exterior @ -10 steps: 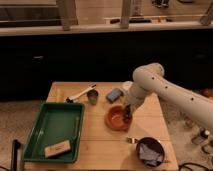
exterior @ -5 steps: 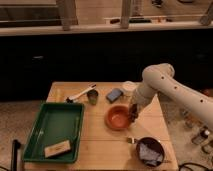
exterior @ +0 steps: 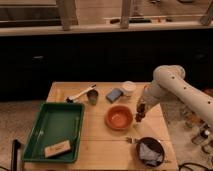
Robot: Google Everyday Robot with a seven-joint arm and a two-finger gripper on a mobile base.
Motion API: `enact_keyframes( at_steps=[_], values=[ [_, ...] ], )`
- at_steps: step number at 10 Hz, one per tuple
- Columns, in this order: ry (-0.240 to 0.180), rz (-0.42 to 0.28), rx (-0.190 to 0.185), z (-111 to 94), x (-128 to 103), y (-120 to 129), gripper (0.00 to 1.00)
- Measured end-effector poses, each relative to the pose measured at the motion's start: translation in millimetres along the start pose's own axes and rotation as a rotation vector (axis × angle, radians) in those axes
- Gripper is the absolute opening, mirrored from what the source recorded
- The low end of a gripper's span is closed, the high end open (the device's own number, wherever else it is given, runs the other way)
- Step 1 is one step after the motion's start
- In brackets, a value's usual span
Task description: Place grapes in table surface
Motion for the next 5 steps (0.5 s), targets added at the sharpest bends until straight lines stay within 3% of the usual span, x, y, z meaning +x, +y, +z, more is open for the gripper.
enact_keyframes(
  at_steps=[5],
  values=[
    [-0.034, 0.074, -0.01, 19.1, 30.3, 12.8, 0.0]
  ],
)
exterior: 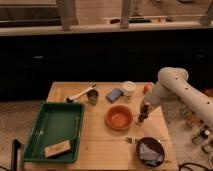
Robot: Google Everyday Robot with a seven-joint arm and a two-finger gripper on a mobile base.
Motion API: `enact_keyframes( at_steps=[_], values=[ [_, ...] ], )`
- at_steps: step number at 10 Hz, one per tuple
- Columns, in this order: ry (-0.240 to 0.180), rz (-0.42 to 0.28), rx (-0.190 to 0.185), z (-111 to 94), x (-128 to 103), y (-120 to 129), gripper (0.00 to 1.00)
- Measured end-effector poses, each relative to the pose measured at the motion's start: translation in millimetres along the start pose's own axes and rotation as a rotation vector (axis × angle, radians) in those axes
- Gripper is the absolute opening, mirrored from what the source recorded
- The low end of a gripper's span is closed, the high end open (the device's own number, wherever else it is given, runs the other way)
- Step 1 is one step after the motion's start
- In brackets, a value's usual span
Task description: Place grapes in table surface
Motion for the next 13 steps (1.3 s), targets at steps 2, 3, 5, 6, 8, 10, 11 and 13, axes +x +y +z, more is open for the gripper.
enact_keyframes(
  at_steps=[2, 3, 5, 6, 8, 10, 11, 13],
  values=[
    [-0.016, 0.029, -0.007, 9.3, 9.3, 3.5, 0.0],
    [-0.027, 0.043, -0.009, 16.5, 13.8, 4.2, 0.0],
    [-0.04, 0.066, -0.013, 25.8, 20.7, 9.4, 0.0],
    [-0.048, 0.075, -0.015, 31.3, 22.5, 10.6, 0.0],
    [-0.06, 0.082, -0.018, 38.6, 21.9, 10.2, 0.0],
    [-0.062, 0.09, -0.022, 41.2, 21.7, 12.7, 0.0],
    [-0.064, 0.092, -0.024, 42.6, 21.1, 12.9, 0.0],
    [-0.065, 0.103, -0.023, 47.0, 23.4, 13.2, 0.0]
  ],
)
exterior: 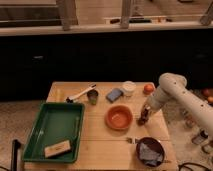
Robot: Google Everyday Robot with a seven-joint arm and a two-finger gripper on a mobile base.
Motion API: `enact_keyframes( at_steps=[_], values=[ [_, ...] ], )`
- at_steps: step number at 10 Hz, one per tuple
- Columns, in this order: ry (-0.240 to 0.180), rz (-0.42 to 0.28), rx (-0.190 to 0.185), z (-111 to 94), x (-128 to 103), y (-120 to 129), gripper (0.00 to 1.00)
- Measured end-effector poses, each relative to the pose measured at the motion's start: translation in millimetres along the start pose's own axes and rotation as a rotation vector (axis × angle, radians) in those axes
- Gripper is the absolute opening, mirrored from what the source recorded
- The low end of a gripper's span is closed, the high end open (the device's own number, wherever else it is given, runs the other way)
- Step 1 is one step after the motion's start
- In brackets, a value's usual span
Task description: Place grapes in table surface
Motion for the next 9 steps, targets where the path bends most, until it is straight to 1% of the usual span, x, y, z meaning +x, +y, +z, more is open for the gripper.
enact_keyframes(
  at_steps=[4, 8, 9],
  values=[
    [-0.003, 0.016, -0.001, 5.9, 5.4, -0.8, 0.0],
    [-0.009, 0.024, -0.007, 7.6, 8.2, 2.3, 0.0],
    [-0.011, 0.024, -0.009, 7.7, 8.8, 3.0, 0.03]
  ],
)
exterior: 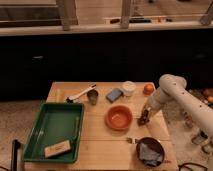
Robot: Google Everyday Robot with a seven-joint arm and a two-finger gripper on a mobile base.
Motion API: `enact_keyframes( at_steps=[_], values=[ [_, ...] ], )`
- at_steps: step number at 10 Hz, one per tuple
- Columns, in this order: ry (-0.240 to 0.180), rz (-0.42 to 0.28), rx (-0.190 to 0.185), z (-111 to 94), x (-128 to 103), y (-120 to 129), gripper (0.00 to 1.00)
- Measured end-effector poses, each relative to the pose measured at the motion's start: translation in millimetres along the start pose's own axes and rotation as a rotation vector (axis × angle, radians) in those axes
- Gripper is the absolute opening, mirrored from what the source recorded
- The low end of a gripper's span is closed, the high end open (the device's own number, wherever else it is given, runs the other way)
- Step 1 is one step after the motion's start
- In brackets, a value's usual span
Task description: Place grapes in table surface
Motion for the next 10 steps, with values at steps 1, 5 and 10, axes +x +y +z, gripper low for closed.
enact_keyframes(
  at_steps=[1, 5, 10],
  values=[
    [0.0, 0.003, -0.001, -0.9, 1.3, 0.9, 0.14],
    [0.004, 0.01, -0.01, -1.1, 2.4, 0.1, 0.52],
    [0.011, 0.019, -0.013, -3.7, 4.9, 2.9, 0.8]
  ],
)
